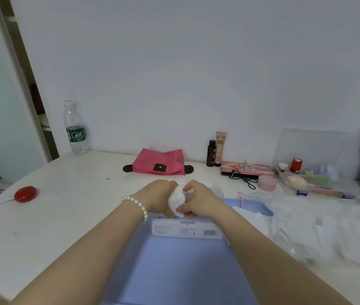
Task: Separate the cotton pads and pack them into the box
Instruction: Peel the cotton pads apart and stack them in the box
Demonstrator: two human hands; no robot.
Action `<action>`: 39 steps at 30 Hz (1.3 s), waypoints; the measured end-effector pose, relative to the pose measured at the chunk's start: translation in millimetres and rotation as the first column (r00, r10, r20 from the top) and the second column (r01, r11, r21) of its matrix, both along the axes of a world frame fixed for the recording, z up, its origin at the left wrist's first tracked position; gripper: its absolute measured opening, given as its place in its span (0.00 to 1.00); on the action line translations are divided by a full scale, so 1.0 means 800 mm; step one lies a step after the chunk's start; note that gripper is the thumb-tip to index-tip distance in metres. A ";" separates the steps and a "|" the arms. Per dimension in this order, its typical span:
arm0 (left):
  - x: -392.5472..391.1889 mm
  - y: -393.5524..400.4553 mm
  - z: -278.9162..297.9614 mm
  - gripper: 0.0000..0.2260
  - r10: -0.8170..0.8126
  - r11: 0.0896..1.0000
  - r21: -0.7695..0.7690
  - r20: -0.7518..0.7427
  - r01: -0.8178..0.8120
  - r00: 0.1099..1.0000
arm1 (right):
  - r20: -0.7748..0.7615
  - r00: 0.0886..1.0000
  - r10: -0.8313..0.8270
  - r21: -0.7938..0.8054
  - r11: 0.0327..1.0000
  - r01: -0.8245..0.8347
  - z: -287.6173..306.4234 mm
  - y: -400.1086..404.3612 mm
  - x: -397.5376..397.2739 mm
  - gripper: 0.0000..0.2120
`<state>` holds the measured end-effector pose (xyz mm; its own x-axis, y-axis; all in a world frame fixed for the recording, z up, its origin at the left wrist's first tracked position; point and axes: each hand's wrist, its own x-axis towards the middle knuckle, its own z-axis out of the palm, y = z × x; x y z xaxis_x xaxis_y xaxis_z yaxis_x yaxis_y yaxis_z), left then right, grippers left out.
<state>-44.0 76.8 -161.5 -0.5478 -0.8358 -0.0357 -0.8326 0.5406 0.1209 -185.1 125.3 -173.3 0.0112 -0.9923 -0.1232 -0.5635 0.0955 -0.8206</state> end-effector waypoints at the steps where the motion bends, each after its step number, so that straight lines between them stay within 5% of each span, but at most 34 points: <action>1: 0.002 -0.001 0.002 0.37 0.002 1.000 0.028 0.006 -0.002 1.000 | -0.005 1.000 -0.009 -0.011 1.000 0.009 -0.001 0.000 0.000 0.22; 3: 0.008 -0.004 0.004 0.43 0.016 0.999 0.051 0.021 -0.017 1.000 | 0.015 1.000 -0.020 -0.025 0.999 0.021 -0.003 0.001 -0.001 0.22; 10: 0.009 -0.004 -0.002 0.21 0.028 0.999 -0.041 -0.020 -0.029 0.999 | 0.027 1.000 -0.012 -0.012 1.000 0.012 -0.003 -0.001 0.000 0.22; 17: 0.009 0.014 0.006 0.47 0.052 0.996 0.071 -0.080 -0.047 0.995 | -0.040 0.998 0.051 0.036 0.998 -0.049 0.020 0.004 -0.014 0.16; 24: -0.009 0.033 0.023 0.32 -0.055 0.995 -0.098 -0.260 0.030 0.964 | -0.109 0.990 -0.093 -0.189 0.979 0.071 0.095 0.035 -0.083 0.08; 26: -0.026 0.043 0.032 0.26 -0.106 0.990 -0.126 -0.305 0.070 0.946 | -0.306 0.950 -0.060 -0.130 0.991 0.021 0.101 0.050 -0.102 0.06; 28: -0.046 0.056 0.037 0.21 -0.147 0.985 -0.133 -0.329 0.109 0.933 | -0.585 0.808 0.060 0.016 0.998 -0.063 0.100 0.066 -0.110 0.03; 30: -0.067 0.070 0.039 0.15 -0.191 0.978 -0.149 -0.368 0.145 0.910 | -0.749 0.644 0.157 0.141 0.987 -0.077 0.093 0.079 -0.111 0.15; 35: -0.099 0.087 0.032 0.06 -0.215 0.976 -0.153 -0.525 0.157 0.823 | -0.785 0.584 0.205 0.263 0.965 0.015 0.054 0.094 -0.111 0.43; 37: -0.104 0.086 0.028 0.06 -0.193 0.981 -0.133 -0.574 0.142 0.795 | -0.770 0.594 0.232 0.292 0.957 0.004 0.036 0.096 -0.111 0.41; 39: -0.106 0.085 0.023 0.05 -0.183 0.983 -0.121 -0.609 0.138 0.772 | -0.767 0.609 0.203 0.246 0.969 -0.013 0.026 0.096 -0.111 0.28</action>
<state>-128.9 145.0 -143.2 -0.5601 -0.7220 0.4062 -0.4935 0.6847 0.5364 -274.0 201.8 -152.1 -0.0778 -0.9424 -0.3253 -0.9952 0.0928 -0.0308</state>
